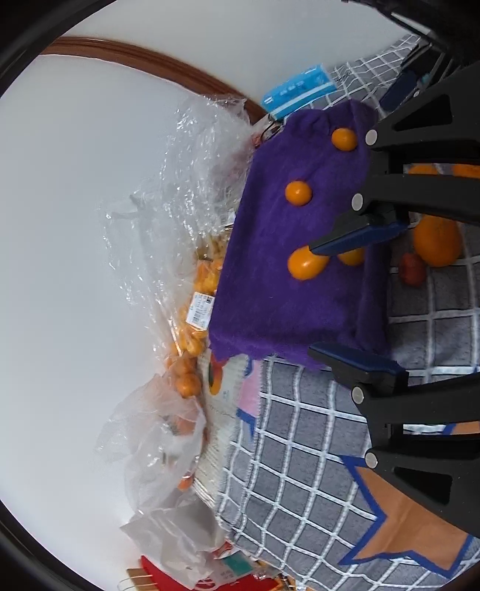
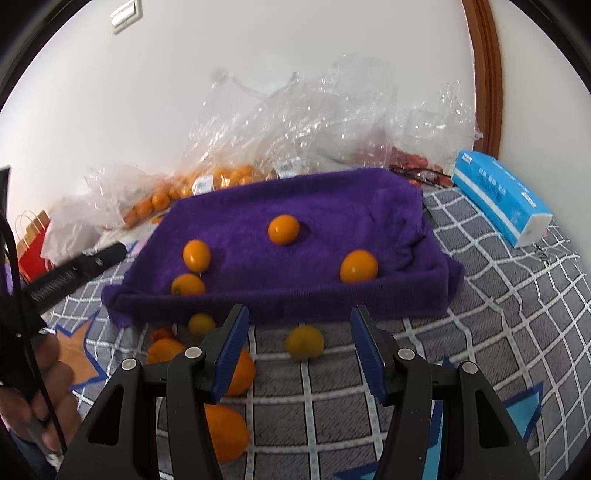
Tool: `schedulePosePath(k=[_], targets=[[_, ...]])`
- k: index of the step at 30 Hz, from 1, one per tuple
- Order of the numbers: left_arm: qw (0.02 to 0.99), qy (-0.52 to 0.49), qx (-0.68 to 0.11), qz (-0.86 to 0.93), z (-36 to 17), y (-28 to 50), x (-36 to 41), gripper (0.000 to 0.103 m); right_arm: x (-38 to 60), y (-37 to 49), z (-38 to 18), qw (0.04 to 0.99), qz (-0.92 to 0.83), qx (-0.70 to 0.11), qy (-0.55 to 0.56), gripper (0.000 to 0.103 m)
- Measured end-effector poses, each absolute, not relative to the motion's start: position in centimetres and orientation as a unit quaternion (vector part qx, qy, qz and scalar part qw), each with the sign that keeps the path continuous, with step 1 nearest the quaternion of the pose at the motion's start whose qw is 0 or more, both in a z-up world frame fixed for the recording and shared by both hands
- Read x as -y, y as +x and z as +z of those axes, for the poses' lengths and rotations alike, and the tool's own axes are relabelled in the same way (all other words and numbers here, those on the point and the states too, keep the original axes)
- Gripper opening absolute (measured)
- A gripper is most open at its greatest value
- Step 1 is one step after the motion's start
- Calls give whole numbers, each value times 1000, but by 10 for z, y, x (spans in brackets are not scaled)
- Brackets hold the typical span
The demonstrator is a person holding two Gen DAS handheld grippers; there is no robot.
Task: Organize fruits
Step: 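Withdraw both open tools from the towel back toward the loose fruit, then close the left tool on a large orange while the right tool grasps another large orange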
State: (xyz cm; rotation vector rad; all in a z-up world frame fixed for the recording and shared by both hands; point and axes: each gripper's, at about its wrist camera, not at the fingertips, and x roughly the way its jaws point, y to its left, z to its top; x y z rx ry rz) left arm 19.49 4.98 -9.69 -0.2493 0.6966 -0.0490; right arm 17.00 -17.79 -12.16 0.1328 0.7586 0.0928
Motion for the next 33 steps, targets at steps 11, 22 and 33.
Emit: schedulePosePath(k=[11, 22, 33], targets=[[921, -95, -379, 7, -123, 171, -70, 50, 156, 163, -141, 915, 68, -396, 46, 58], [907, -123, -402, -1, -144, 168, -85, 51, 144, 169, -144, 913, 67, -402, 36, 61], [904, -144, -403, 7, -147, 167, -94, 53, 138, 181, -146, 914, 53, -400, 32, 66]])
